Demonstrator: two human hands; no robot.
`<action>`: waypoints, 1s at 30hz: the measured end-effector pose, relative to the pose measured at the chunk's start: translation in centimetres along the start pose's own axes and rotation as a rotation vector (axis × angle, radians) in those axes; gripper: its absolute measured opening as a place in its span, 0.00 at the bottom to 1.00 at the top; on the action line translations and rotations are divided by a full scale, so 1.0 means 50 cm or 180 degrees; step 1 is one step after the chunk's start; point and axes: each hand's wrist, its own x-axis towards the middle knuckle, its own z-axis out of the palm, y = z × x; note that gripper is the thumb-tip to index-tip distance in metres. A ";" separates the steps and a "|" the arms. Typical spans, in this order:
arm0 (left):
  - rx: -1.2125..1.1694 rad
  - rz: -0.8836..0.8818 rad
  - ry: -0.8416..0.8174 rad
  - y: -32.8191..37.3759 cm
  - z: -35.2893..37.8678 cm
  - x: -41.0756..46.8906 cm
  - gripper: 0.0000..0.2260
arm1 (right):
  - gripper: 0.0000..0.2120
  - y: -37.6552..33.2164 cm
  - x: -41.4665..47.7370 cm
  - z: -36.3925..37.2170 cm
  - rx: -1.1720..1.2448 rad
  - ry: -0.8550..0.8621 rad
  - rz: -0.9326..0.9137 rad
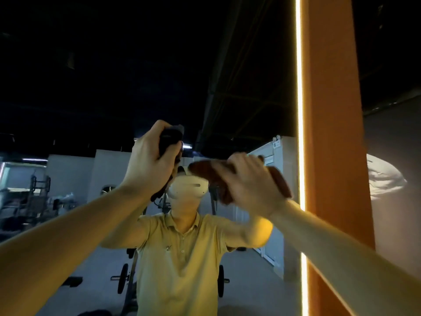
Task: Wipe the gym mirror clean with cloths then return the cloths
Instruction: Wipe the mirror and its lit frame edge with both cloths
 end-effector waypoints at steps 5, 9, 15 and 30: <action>0.0198 0.0297 -0.0161 -0.013 -0.005 0.000 0.06 | 0.24 0.154 0.148 -0.003 -0.0289 0.0620 0.2643; -0.0258 0.0000 0.0035 -0.004 -0.006 0.004 0.03 | 0.23 -0.056 0.159 0.052 -0.0005 0.0715 0.2496; -0.0382 -0.0631 0.0593 0.033 -0.011 -0.007 0.04 | 0.21 -0.221 -0.063 0.015 0.0690 -0.0182 -0.0241; 0.0555 -0.1005 0.0528 -0.024 -0.098 -0.133 0.04 | 0.17 -0.345 0.035 0.038 0.0897 0.0215 0.0916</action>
